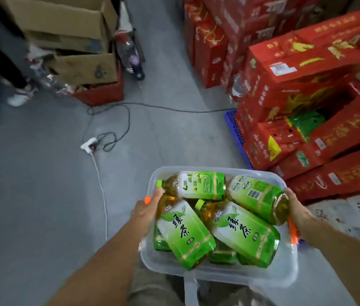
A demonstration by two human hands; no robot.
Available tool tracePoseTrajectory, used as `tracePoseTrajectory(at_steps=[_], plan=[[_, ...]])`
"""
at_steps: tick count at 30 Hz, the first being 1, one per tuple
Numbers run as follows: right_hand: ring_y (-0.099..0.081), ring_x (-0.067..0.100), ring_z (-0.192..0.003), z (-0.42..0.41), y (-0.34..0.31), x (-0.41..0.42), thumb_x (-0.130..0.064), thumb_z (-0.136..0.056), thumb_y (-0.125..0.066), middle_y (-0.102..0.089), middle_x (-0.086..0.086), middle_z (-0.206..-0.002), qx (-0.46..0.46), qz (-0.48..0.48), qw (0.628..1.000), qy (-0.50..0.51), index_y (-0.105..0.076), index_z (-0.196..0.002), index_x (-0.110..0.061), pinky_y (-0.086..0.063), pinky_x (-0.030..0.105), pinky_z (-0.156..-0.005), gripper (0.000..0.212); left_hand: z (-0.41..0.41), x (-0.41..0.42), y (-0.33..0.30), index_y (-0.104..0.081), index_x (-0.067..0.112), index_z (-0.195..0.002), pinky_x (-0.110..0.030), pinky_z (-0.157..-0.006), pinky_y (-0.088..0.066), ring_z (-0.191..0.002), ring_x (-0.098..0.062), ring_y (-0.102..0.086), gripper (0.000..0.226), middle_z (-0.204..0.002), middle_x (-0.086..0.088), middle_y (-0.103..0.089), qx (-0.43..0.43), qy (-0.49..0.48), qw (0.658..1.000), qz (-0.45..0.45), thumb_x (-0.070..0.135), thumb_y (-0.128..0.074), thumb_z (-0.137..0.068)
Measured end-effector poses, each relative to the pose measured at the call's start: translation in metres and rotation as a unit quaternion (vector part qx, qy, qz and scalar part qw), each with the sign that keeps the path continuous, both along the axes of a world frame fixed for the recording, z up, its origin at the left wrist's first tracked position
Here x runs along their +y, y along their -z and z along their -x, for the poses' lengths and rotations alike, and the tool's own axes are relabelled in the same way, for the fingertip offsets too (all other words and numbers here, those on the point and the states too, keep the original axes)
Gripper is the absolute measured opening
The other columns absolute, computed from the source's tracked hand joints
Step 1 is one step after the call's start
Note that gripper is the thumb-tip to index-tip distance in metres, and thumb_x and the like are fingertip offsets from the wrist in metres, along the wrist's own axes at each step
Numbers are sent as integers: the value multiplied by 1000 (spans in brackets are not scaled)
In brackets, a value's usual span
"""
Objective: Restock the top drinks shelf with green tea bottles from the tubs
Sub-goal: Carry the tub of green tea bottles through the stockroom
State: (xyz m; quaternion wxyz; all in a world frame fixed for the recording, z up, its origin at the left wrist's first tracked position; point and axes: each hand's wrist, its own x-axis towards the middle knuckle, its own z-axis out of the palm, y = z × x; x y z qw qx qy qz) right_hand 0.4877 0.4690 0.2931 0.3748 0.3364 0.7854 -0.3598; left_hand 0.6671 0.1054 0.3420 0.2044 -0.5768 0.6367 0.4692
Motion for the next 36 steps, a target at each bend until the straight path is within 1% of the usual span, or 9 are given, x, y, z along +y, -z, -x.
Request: tracePoseTrajectory(at_steps=[4, 9, 14, 18, 24, 28, 30, 32, 36], plan=[[-66, 41, -101, 14, 2, -80, -106, -26, -44, -66, 24, -117, 26, -2, 995, -101, -65, -121, -5, -52, 55, -95, 140, -65, -34, -2, -56, 7, -129, -53, -101, -50, -112, -41, -63, 103, -126, -23, -61, 3, -102, 995, 4, 92, -42, -73], [-66, 42, -103, 4, 6, -196, -109, -22, -38, -64, 23, -121, 33, -15, 973, -229, -63, -123, -9, -51, 58, -95, 143, -136, -92, -4, -55, 11, -81, -51, -95, -54, -96, -38, -65, 72, -95, -17, -63, 18, -201, 979, 5, 82, -43, -82], [-61, 41, -114, -25, 22, -321, -110, -37, -31, -61, 22, -128, 50, -46, 938, -339, -62, -126, -13, -47, 56, -101, 135, -218, -176, 8, -61, 8, -113, -47, -91, -52, -105, -41, -65, 95, -91, -16, -60, 32, -319, 946, -42, 93, -43, -72], [-68, 45, -95, -42, 54, -429, -105, -37, -49, -66, 22, -117, 27, -39, 918, -395, -66, -116, -14, -52, 65, -87, 122, -291, -249, 14, -62, 13, -115, -50, -97, -52, -103, -36, -63, 113, -108, -16, -65, 44, -399, 915, -43, 103, -44, -49], [-69, 41, -92, -141, 27, -618, -109, -25, -40, -69, 20, -107, -2, 15, 880, -474, -67, -108, -14, -54, 57, -90, 130, -383, -344, -5, -63, 17, -84, -41, -86, -52, -77, -24, -59, 63, -83, -7, -64, 64, -471, 879, 20, 78, -49, -85], [-65, 39, -95, -239, -56, -728, -93, -68, -39, -67, 22, -110, 15, 40, 842, -538, -63, -116, -7, -52, 50, -93, 101, -435, -396, -13, -64, 13, -98, -45, -89, -52, -89, -32, -62, 78, -89, -10, -64, 47, -526, 848, 41, 87, -47, -78], [-64, 37, -96, -267, -68, -777, -82, -82, -39, -65, 22, -114, 22, 44, 825, -562, -61, -122, -5, -52, 45, -91, 90, -457, -417, -18, -60, 11, -94, -38, -77, -53, -73, -27, -57, 66, -78, -8, -58, 52, -564, 823, 42, 75, -49, -88], [-63, 37, -102, -285, -65, -824, -92, -70, -37, -64, 20, -120, 13, 50, 799, -600, -61, -125, -11, -50, 46, -94, 101, -477, -434, -18, -54, 10, -89, -38, -75, -56, -56, -18, -45, 57, -67, -4, -48, 68, -606, 792, 30, 68, -51, -91], [-56, 38, -120, -306, -23, -922, -110, -24, -30, -58, 18, -133, 23, 41, 736, -675, -59, -130, -15, -44, 51, -106, 145, -516, -448, -11, -57, 6, -113, -50, -101, -47, -55, -18, -40, 72, -71, -7, -46, 63, -701, 711, 0, 73, -53, -86]])
